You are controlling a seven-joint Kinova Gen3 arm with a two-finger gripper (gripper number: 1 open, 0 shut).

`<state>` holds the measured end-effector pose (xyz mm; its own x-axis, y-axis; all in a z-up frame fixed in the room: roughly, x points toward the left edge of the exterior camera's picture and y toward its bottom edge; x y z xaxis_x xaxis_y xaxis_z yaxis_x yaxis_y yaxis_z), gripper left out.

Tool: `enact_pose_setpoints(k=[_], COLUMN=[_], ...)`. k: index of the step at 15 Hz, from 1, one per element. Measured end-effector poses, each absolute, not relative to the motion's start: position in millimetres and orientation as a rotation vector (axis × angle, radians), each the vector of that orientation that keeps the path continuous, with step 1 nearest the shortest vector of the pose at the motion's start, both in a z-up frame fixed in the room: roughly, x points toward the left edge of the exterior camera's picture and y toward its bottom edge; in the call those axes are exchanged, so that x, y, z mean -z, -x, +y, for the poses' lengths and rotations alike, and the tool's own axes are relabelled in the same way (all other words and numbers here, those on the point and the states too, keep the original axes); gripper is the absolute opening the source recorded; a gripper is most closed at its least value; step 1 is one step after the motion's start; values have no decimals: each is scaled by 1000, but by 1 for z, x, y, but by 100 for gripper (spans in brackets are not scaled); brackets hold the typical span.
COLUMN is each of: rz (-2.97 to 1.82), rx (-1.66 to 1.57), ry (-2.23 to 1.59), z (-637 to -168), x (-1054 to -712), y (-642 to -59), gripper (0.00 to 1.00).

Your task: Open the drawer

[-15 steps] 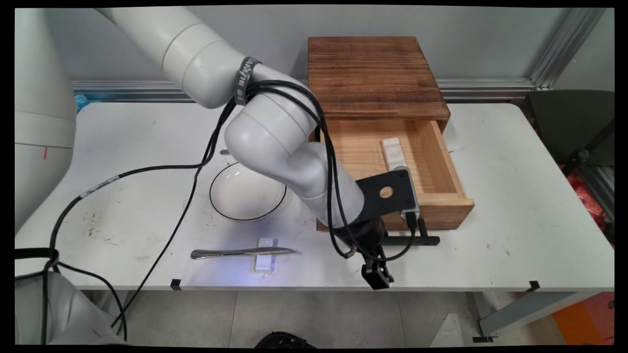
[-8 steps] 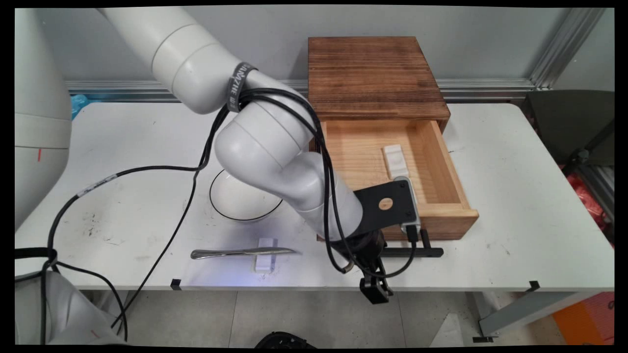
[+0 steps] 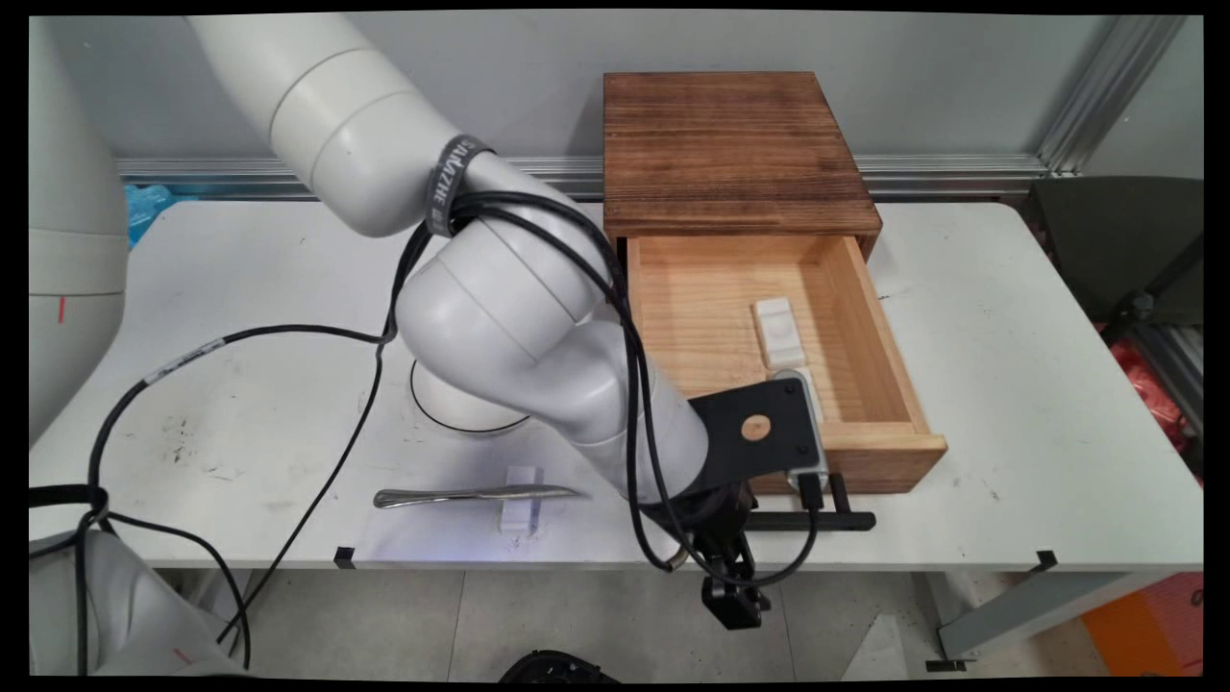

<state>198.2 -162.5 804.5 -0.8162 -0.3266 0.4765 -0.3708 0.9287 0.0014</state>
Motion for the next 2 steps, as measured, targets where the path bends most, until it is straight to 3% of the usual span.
enact_pose_setpoints(k=[2], rz=[-2603], rx=[-122], ry=[-498], z=[-157], x=[-806], y=[-197], gripper=[100])
